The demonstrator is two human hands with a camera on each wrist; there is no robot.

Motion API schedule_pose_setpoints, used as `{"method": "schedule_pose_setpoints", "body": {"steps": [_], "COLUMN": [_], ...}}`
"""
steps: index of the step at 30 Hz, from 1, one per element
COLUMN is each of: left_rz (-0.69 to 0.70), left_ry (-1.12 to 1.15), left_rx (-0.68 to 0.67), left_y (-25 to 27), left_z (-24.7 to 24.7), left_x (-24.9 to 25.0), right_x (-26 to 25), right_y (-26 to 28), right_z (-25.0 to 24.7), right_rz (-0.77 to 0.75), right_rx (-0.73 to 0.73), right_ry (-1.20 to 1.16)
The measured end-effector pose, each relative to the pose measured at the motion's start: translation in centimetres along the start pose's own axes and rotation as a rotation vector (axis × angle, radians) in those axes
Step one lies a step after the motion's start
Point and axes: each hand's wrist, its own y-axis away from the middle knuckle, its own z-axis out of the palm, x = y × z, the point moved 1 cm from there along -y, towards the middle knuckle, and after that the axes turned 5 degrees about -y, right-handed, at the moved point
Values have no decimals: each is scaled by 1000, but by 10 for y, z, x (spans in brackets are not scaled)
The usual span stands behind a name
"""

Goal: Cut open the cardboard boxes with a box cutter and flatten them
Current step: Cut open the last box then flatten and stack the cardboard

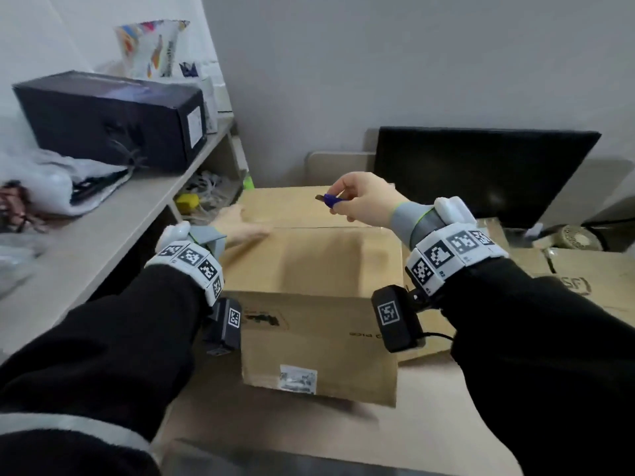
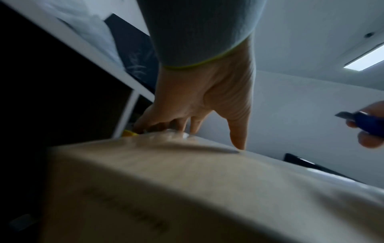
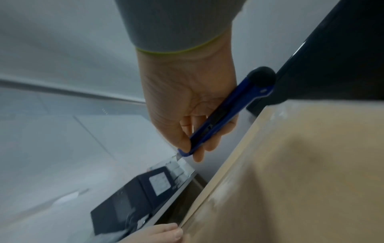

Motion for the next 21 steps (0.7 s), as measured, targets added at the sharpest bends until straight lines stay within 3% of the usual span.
{"method": "schedule_pose_setpoints", "body": {"steps": [4,8,14,18,21], "left_rz": [-228,-139,-65,-227,-303], "left_ry": [127,305,428,565,619], "left_rx": [-33,4,43,50,43], "left_y": [14,23,-4,40,39], "left_z": [10,26,60,41,38], "left_x": [-45,-55,-90,-77,-77], "right_x": [-34,-56,-62,-56,-60], "right_y": [-28,-48,-65,-72,-78], "right_z": [43,79,126,157,170], "right_rz": [-66,-98,-127,-132,-165], "right_rx": [-112,-162,-221,-242,-237], "right_ry": [175,286,407,481,502]}}
